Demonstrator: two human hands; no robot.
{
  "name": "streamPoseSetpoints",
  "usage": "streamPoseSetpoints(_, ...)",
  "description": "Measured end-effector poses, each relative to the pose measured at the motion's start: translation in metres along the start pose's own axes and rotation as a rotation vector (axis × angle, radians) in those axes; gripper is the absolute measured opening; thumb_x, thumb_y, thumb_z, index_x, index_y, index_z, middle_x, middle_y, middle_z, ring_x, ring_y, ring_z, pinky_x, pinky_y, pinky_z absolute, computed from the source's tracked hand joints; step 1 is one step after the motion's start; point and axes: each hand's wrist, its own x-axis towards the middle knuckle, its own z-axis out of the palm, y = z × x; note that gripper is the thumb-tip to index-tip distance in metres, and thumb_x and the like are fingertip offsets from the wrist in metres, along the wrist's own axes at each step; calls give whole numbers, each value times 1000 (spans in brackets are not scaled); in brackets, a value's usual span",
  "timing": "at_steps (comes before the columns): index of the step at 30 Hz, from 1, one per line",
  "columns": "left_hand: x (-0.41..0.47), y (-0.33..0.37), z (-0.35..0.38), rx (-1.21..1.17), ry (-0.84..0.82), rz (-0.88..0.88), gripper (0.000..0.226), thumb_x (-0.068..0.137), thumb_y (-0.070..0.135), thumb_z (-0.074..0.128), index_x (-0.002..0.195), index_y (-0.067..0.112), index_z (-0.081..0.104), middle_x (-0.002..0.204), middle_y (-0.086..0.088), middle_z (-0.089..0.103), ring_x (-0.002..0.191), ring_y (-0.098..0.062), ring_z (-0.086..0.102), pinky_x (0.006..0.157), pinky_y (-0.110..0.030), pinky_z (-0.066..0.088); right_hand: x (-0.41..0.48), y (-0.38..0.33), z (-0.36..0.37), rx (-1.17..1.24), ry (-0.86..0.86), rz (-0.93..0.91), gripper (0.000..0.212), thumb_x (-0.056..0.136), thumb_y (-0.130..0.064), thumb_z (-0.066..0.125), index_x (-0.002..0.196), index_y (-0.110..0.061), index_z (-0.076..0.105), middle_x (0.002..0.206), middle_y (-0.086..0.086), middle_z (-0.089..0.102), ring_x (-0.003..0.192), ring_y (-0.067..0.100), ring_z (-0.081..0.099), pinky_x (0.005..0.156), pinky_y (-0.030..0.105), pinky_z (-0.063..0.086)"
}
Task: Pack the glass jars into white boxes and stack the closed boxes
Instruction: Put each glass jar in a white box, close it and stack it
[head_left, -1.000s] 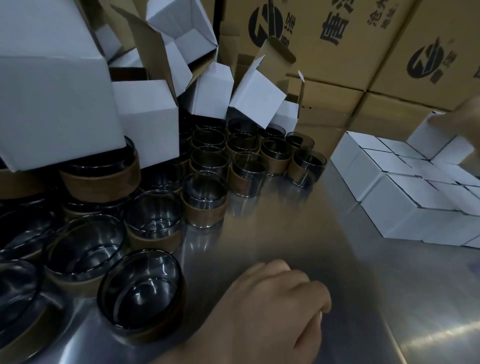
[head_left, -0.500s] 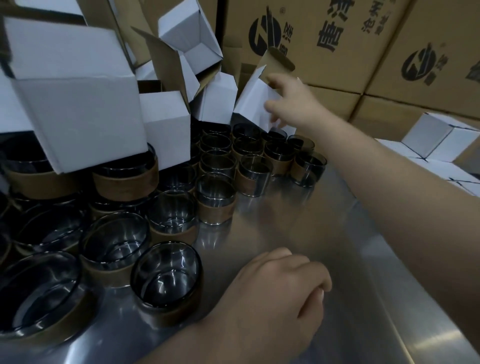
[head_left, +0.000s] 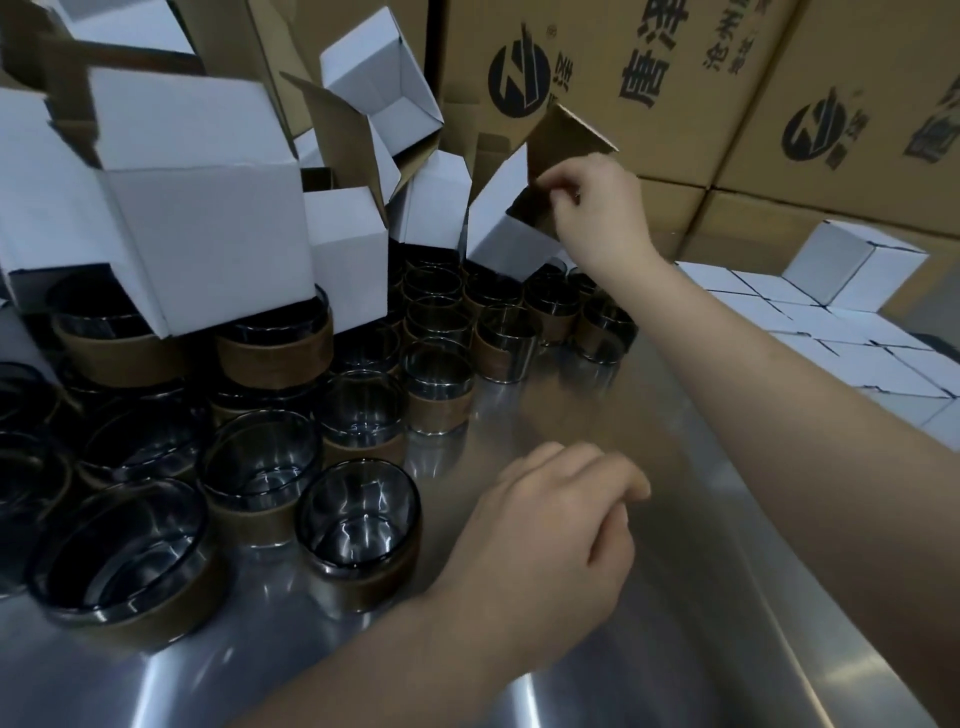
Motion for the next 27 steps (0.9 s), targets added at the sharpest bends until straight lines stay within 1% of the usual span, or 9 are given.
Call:
streamPoseSetpoints(2,0,1,0,-7,5,-12,20,87,14,53,102,20,66,95,10,62,92,-12,52,84,-30,44,-6,1,-1,-13,-96,14,31,94,-7,48,119,-6,68,120,13,65,111,28,59,86,27,43)
streamPoseSetpoints(5,0,1,1,-15,6,-13,20,87,13,53,101,19,66,96,9,62,94,-13,54,85,-31,44,-12,0,2,4,-193,65,23,91,-9,52,102,2,69,99,18,68,89,32,63,70,40,51)
streamPoseSetpoints(8,0,1,0,-17,13,-5,19,88,11,54,101,18,66,94,9,62,92,-12,54,83,-28,43,-15,-2,4,-17,-190,67,23,90,-7,51,100,-4,72,99,12,70,86,24,60,74,38,53)
streamPoseSetpoints(11,0,1,-1,-15,15,-7,18,88,11,54,100,17,66,93,8,61,92,-13,53,83,-28,43,-16,-4,6,-58,-202,14,26,86,-4,50,98,2,72,100,18,70,94,29,60,85,46,52)
streamPoseSetpoints(12,0,1,-1,-15,12,-9,19,88,11,54,100,17,66,93,8,62,92,-13,53,83,-29,43,-17,-4,7,-83,-199,-7,26,86,-3,49,97,3,72,101,19,69,97,30,59,86,44,51)
streamPoseSetpoints(16,0,2,-1,-16,23,-12,20,87,11,53,101,17,66,94,7,63,93,-15,54,83,-31,44,-22,-2,7,-97,-116,-16,23,97,-8,50,105,-5,71,110,11,66,107,26,54,83,30,43)
streamPoseSetpoints(21,1,3,-2,-18,109,-11,25,85,6,54,104,15,67,101,6,63,98,-15,55,87,-29,42,-33,3,-15,-68,48,29,18,100,-16,47,107,-8,62,103,10,67,95,26,59,75,38,47)
streamPoseSetpoints(24,2,3,-3,-9,206,-1,29,82,2,54,105,13,67,105,6,63,101,-15,55,90,-26,43,-50,3,-37,-10,89,-72,17,98,-14,48,104,-7,62,100,9,67,92,27,58,70,32,38)
streamPoseSetpoints(27,3,4,-4,-3,296,-20,36,80,1,54,113,13,64,119,4,57,114,-14,51,101,-24,38,-76,-1,-55,-2,142,-215,17,94,-9,50,100,-6,65,92,5,67,86,28,57,76,34,32)
